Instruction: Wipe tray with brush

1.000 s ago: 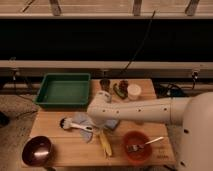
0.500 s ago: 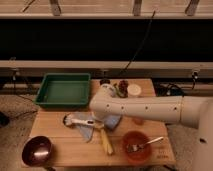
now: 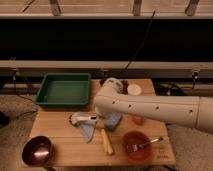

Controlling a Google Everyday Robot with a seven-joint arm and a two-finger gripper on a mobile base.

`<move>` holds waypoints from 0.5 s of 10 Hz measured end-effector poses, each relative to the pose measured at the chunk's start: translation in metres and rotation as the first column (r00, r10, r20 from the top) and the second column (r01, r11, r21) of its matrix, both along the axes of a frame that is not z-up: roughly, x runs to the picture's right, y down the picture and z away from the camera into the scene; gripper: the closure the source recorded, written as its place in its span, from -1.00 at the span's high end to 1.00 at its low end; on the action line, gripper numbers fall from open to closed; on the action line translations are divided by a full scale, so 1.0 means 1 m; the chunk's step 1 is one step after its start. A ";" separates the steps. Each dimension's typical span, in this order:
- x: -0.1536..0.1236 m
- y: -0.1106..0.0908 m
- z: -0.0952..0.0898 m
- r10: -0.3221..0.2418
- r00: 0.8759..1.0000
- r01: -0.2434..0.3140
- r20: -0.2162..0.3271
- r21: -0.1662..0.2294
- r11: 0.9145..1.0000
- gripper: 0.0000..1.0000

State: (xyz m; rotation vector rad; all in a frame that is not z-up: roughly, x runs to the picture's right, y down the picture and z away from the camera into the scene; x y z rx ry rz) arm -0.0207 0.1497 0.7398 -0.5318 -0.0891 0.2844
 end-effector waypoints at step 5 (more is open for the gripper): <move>-0.001 -0.049 -0.056 -0.039 0.998 0.033 0.044 0.120 0.992 -0.86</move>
